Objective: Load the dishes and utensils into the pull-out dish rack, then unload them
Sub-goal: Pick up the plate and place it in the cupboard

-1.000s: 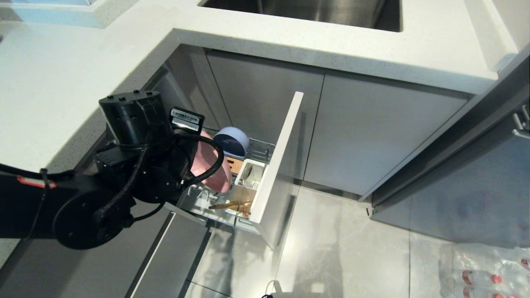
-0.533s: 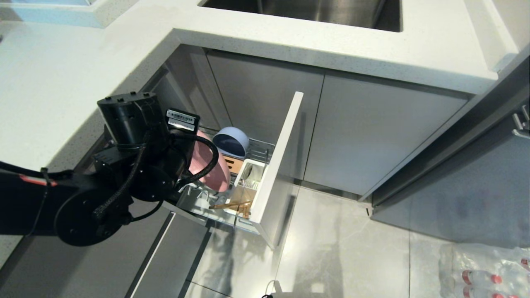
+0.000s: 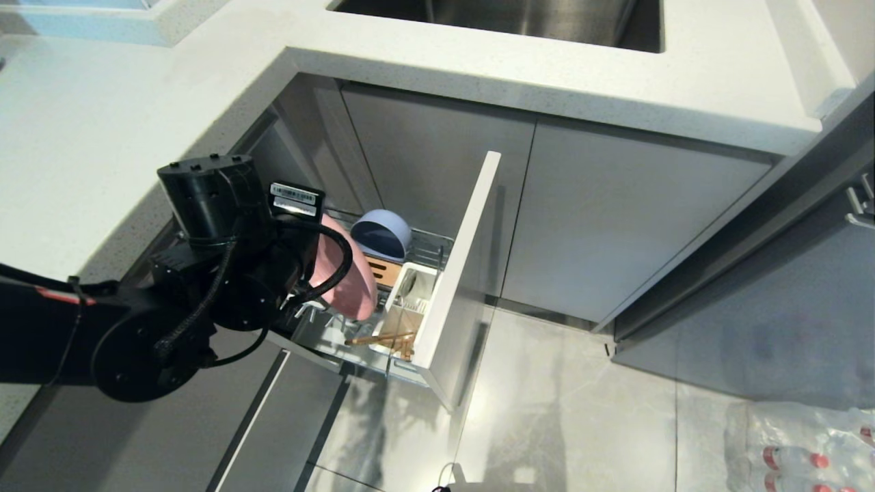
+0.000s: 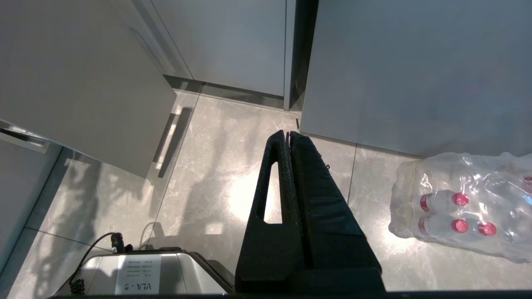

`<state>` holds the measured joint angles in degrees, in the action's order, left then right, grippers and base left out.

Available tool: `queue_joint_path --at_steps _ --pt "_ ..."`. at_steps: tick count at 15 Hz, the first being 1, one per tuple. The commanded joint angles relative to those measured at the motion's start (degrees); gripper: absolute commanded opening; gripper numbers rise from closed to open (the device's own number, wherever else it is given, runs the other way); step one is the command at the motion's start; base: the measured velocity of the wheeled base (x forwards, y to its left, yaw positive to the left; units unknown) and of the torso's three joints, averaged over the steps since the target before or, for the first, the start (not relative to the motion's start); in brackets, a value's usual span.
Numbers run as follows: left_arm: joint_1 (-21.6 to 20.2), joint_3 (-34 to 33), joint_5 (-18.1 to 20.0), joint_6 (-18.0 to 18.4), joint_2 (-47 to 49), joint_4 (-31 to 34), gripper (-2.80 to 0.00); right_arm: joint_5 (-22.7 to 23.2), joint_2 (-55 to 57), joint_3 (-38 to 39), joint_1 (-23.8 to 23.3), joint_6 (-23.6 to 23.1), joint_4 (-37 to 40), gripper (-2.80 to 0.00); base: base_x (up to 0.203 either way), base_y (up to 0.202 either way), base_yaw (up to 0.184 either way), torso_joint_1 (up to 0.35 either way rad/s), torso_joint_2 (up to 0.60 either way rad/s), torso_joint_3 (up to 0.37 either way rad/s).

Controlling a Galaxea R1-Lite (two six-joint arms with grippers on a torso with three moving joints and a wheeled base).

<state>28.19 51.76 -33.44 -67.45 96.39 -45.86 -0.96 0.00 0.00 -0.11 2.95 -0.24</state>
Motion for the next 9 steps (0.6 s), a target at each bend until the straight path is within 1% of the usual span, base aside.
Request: queue_joint_path --at_steps 1,3,9 --pt "-0.2 0.1 0.0 -0.4 0.1 -0.9 -2.80 0.0 0.1 0.0 0.0 0.0 0.0 -2.80 0.000 0.000 0.000 0.000 0.00 0.000" --pt "-0.1 0.4 0.3 0.2 -0.4 -2.9 -2.80 0.0 0.1 0.0 0.0 0.0 0.0 -2.80 0.000 0.000 0.000 0.000 0.00 0.000" --pt "-0.5 -0.3 0.2 -0.1 0.4 -2.7 -2.80 0.0 0.1 0.0 -0.1 0.0 0.0 -2.80 0.000 0.000 0.000 0.000 0.00 0.000"
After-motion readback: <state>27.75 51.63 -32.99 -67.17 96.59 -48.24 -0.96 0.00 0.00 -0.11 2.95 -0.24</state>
